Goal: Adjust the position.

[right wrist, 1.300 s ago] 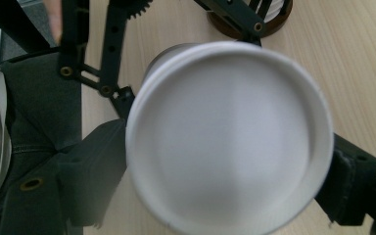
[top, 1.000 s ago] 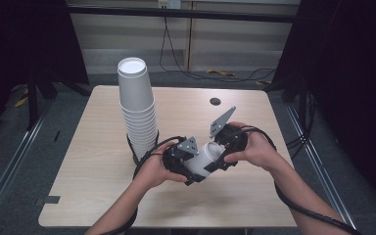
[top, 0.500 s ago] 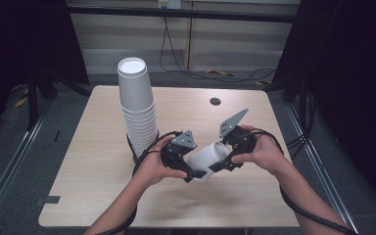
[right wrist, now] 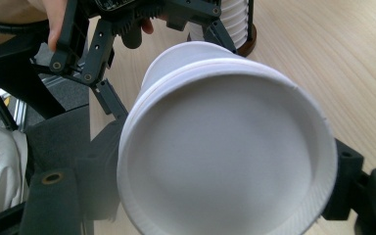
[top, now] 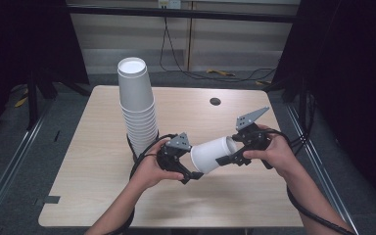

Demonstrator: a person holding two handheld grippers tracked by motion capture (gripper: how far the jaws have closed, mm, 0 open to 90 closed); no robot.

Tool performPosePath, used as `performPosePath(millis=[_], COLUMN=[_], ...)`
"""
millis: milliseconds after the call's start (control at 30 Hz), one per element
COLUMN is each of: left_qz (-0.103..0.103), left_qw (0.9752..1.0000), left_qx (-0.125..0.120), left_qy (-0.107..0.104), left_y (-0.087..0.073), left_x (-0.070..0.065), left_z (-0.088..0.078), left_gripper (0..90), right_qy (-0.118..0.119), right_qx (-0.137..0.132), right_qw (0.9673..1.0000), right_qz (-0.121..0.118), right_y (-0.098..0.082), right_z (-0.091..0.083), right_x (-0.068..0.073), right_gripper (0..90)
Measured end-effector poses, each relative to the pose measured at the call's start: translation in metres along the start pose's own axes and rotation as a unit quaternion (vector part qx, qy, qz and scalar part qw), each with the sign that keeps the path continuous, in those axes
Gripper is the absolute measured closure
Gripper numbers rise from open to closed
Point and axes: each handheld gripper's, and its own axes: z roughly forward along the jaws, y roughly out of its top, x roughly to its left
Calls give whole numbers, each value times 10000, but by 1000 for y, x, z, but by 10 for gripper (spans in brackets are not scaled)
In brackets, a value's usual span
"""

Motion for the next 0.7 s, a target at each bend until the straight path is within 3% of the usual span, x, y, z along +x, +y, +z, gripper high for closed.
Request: performPosePath(millis=[300, 500, 700], left_qz=[-9, -64, 64], left_qw=[10000, 9998, 9996], left_qx=[-2, -133, -183], left_qy=[-86, -155, -220], left_y=[0, 0, 0], left_x=[0, 1, 1], left_z=[7, 8, 10], left_gripper=[4, 4, 0], right_qy=[141, 284, 394], right_qx=[-88, -148, -92], right_qw=[9999, 9995, 9992], right_qz=[23, 67, 15], right_y=[0, 1, 1], right_z=[6, 7, 11], right_x=[0, 1, 3], right_gripper=[229, 228, 228])
